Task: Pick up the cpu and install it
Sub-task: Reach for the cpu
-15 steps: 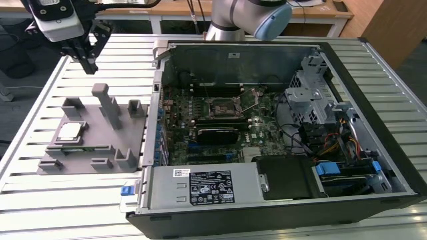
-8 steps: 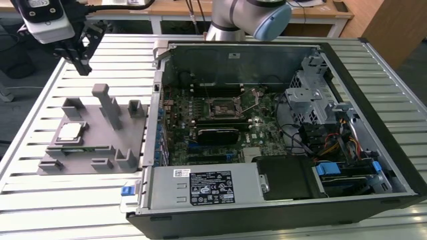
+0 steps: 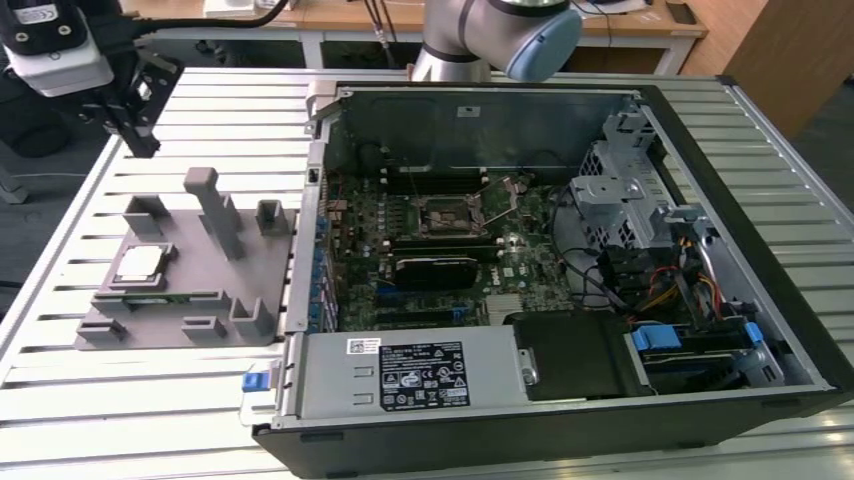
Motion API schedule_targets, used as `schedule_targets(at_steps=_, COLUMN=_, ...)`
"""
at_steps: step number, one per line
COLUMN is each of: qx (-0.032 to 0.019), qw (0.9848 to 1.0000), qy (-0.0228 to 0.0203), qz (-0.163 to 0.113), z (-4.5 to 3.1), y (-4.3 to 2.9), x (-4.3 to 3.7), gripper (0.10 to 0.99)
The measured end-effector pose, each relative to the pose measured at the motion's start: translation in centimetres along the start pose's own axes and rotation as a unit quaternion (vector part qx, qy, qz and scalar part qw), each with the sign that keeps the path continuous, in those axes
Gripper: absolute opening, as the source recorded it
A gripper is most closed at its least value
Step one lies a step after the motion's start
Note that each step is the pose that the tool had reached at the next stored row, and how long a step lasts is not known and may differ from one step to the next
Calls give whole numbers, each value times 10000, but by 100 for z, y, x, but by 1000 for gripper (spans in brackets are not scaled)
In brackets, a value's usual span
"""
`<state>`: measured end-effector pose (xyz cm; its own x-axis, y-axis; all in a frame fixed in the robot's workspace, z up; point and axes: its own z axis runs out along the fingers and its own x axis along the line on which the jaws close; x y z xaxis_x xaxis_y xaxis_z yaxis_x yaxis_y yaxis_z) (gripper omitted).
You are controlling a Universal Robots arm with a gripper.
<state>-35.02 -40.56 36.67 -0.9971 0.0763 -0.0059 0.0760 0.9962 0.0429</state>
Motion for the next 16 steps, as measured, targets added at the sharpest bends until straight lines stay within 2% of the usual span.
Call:
schedule_targets(at_steps=6, qx=0, qw=10000, qy=-1, qz=-2, z=30, y=-97, x=182, gripper=106)
schedule_targets(at_steps=16, qx=0, qw=10000, qy=0, qz=-9, z=52, y=-124, x=477, gripper=106)
